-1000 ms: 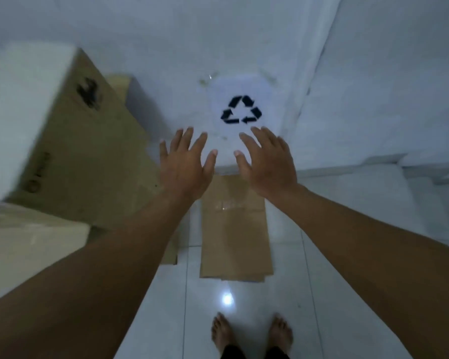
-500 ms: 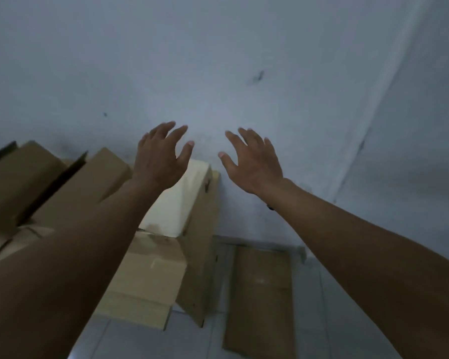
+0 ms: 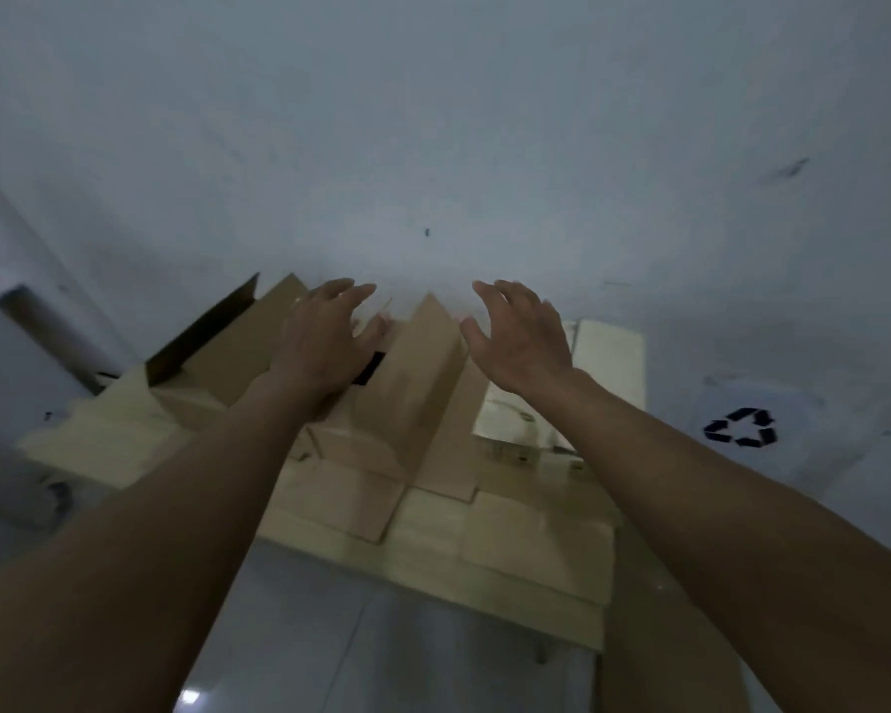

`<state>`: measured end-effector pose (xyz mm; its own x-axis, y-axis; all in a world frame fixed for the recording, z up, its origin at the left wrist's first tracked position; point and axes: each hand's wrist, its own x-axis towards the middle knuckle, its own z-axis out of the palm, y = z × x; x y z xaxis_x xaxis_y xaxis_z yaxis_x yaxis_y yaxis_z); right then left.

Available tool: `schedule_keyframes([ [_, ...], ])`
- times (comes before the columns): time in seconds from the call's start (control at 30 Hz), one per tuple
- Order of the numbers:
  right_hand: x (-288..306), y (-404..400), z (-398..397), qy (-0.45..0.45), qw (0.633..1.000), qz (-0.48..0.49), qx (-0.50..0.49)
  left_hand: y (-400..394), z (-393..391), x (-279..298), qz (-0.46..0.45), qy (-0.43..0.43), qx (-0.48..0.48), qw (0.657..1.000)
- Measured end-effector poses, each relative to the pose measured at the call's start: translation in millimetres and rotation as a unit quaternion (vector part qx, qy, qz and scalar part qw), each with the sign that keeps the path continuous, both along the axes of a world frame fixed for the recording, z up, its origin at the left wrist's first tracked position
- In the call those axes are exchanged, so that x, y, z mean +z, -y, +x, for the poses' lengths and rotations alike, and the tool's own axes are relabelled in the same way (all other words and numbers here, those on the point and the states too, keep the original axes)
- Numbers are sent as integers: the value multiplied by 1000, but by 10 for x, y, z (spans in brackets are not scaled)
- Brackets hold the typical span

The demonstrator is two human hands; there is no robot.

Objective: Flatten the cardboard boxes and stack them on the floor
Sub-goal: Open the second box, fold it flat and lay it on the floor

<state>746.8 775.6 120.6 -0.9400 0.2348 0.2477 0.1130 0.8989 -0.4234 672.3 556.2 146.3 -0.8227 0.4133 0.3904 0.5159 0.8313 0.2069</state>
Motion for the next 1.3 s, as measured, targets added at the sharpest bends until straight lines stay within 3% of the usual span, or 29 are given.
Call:
schedule_keyframes([
  [0.4,-203,1860,-1990,13,998,-18,65,1914,-1592,-313,36,14,60,997],
  [0.7,-381,2966,-3434,56,996,-40,63,2855,-2857,-504,26,67,81,994],
  [0.83,-553,3300,-3844,79,996,-33,21,3045,-3459,-775,22,95,50,994],
  [1.0,-932,3744,-4159,136,984,-48,-104,3140,-4059,-1181,-10,168,-24,985],
  [1.2,-1120,4033,-4183,190,958,-83,-200,3157,-4311,-1437,-48,272,-108,955],
  [1.3,-1061,4025,-4193,192,952,-103,-213,3187,-4367,-1482,-47,281,-136,949],
])
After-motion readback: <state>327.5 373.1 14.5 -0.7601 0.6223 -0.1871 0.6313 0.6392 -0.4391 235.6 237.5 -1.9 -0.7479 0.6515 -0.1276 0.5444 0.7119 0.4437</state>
